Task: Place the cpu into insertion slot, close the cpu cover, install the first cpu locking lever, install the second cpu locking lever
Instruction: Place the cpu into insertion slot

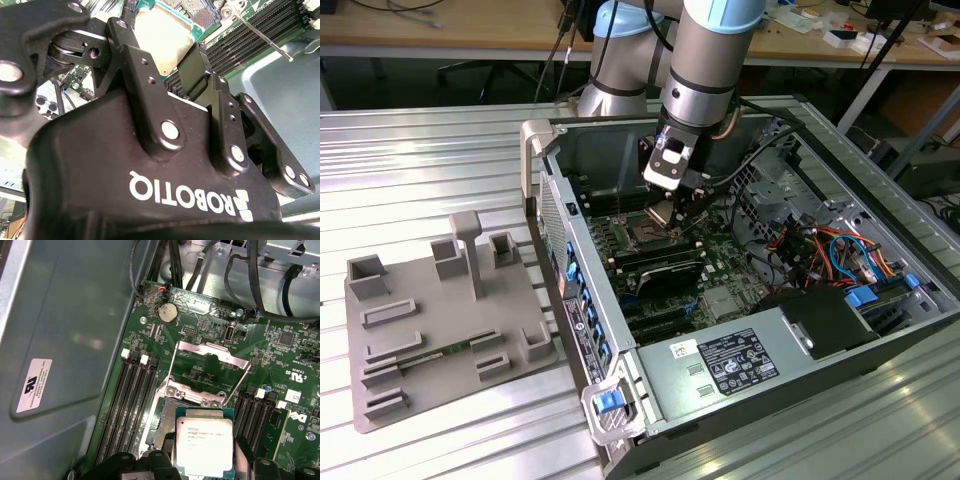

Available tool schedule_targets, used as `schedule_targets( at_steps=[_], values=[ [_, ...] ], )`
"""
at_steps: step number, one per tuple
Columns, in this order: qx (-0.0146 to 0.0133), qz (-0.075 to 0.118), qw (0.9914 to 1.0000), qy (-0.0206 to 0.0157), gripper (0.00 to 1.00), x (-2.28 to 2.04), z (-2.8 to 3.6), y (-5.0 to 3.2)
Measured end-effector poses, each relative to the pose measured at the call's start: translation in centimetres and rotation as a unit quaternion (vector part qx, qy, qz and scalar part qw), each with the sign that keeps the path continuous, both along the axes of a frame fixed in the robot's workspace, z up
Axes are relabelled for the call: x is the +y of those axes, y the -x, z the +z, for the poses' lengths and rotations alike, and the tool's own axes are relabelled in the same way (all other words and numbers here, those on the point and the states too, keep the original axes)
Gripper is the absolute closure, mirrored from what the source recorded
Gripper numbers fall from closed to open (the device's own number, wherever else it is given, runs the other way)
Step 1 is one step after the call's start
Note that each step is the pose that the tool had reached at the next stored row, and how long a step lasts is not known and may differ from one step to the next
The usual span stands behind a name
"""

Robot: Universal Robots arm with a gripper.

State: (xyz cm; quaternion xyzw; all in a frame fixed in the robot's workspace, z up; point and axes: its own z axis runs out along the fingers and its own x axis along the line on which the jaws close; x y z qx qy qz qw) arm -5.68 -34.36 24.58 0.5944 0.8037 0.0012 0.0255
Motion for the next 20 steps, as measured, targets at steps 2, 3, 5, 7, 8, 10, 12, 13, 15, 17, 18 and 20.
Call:
schedule_targets(
  at_steps=[2, 3, 5, 7, 8, 10, 12, 13, 15, 17, 18, 20],
  values=[
    [0.0000, -0.001, 1.00000, 0.0000, 0.45, 0.00, 0.00, 0.00],
    [0.0000, -0.002, 1.00000, 0.0000, 0.45, 0.00, 0.00, 0.00],
    [0.0000, -0.003, 1.00000, 0.0000, 0.45, 0.00, 0.00, 0.00],
    [0.0000, -0.004, 0.99999, 0.0000, 0.45, 0.00, 0.00, 0.00],
    [0.0000, -0.005, 0.99999, 0.0000, 0.45, 0.00, 0.00, 0.00],
    [0.0000, -0.006, 0.99998, 0.0000, 0.45, 0.00, 0.00, 0.00],
    [0.0000, -0.007, 0.99997, 0.0000, 0.45, 0.00, 0.00, 0.00],
    [0.0000, -0.008, 0.99997, 0.0000, 0.45, 0.00, 0.00, 0.00],
    [0.0000, -0.009, 0.99996, 0.0000, 0.45, 0.00, 0.00, 0.00],
    [0.0000, -0.011, 0.99994, 0.0000, 0.45, 0.00, 0.00, 0.00],
    [0.0000, -0.011, 0.99994, 0.0000, 0.45, 0.00, 0.00, 0.00],
    [0.0000, -0.013, 0.99991, 0.0000, 0.45, 0.00, 0.00, 0.00]
  ],
)
